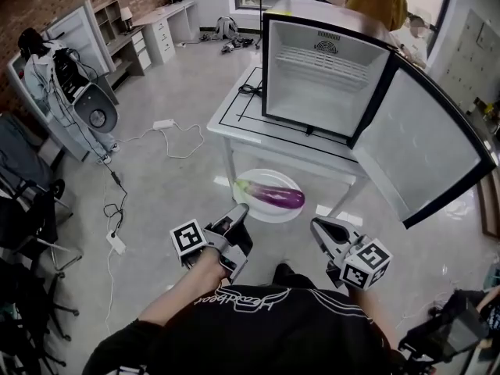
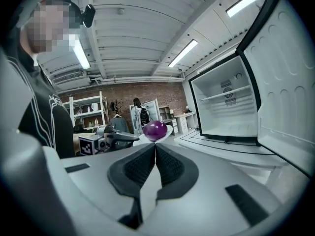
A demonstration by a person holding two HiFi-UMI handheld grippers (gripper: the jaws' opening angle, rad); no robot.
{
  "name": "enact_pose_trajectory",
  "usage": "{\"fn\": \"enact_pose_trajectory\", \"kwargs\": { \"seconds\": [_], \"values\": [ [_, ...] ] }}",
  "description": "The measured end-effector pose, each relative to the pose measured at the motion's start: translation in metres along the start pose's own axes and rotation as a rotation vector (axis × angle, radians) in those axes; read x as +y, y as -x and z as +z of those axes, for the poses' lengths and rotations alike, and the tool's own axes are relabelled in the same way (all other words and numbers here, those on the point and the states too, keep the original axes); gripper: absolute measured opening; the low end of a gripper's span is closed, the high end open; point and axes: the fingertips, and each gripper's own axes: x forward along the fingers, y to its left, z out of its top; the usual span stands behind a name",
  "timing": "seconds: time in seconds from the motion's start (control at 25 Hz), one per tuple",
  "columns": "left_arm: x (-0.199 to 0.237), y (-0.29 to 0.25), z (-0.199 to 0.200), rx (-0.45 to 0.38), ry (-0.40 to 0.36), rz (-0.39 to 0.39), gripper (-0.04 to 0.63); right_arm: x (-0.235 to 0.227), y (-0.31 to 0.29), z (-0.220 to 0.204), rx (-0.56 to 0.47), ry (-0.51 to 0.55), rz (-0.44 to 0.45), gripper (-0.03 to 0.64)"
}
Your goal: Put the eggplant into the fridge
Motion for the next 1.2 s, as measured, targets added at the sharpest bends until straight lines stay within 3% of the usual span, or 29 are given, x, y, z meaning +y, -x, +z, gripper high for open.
{"fn": "enact_pose_trajectory", "kwargs": {
  "seconds": [0.24,0.52,0.88,1.2],
  "values": [
    [0.009,-0.038,0.003,0.030,-0.002,0.023,0.017,-0.033,-0.006,0.002,-0.010,-0.018,-0.025,0.008],
    [0.020,-0.108,0.026,0.060,-0.004,0.046,0.017,-0.102,-0.025,0.008,-0.022,-0.058,-0.090,0.008],
    [0.032,-0.203,0.060,0.080,0.008,0.064,0.017,-0.188,-0.064,0.029,-0.026,-0.069,-0.120,0.008],
    [0.032,-0.255,0.086,0.069,0.006,0.063,0.017,-0.229,-0.090,0.048,-0.032,-0.069,-0.118,0.008]
  ]
}}
